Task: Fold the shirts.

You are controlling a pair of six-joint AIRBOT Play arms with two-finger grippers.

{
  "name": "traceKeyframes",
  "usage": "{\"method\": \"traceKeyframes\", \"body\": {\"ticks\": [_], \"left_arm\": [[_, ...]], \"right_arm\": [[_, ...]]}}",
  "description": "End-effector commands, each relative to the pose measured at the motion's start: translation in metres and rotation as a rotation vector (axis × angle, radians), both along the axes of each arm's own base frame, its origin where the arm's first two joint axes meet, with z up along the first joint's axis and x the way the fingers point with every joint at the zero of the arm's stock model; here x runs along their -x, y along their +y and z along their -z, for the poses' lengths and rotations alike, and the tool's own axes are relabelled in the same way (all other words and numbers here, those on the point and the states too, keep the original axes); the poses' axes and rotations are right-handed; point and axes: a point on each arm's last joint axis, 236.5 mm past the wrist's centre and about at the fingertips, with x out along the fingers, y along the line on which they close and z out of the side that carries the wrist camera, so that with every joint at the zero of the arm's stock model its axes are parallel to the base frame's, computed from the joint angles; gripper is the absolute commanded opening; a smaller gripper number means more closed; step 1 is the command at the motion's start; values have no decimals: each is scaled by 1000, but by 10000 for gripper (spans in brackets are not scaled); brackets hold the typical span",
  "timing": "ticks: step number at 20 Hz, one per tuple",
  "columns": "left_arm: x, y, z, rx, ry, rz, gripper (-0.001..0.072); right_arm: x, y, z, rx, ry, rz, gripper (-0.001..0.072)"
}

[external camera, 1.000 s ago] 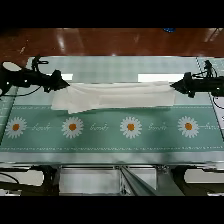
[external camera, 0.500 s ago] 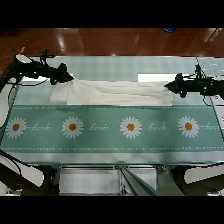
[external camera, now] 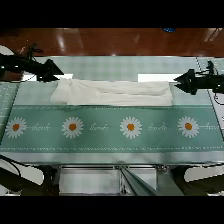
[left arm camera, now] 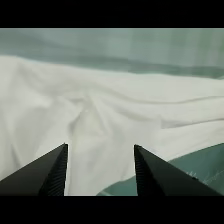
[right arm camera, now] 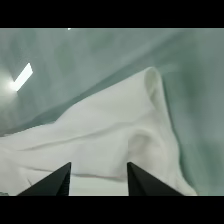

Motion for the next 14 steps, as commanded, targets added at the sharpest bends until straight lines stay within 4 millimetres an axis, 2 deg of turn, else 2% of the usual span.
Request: {"method": "traceKeyframes", "body": {"ticks": [1,2,3,5,10,12,14], "left_arm": [[29,31,-41,-87,-45,-30,504],[31,28,-55,-109,-110,-60,504],[36,20,-67,-134,-185,-81,504],[55,-3,-79,-166,-300,-122,504],[122,-71,-67,-113,-351,-70,505],[130,-85,-65,-103,-349,-34,505],[128,-94,-66,-89,-360,-28,505]], "right_arm": [[24,-45,5,142,58,23,413],[27,-51,12,182,76,41,413],[27,-48,20,188,89,58,413],[28,-38,39,194,112,71,413],[21,7,71,112,159,19,413],[18,26,80,73,172,0,412],[16,45,85,43,175,-24,413]]}}
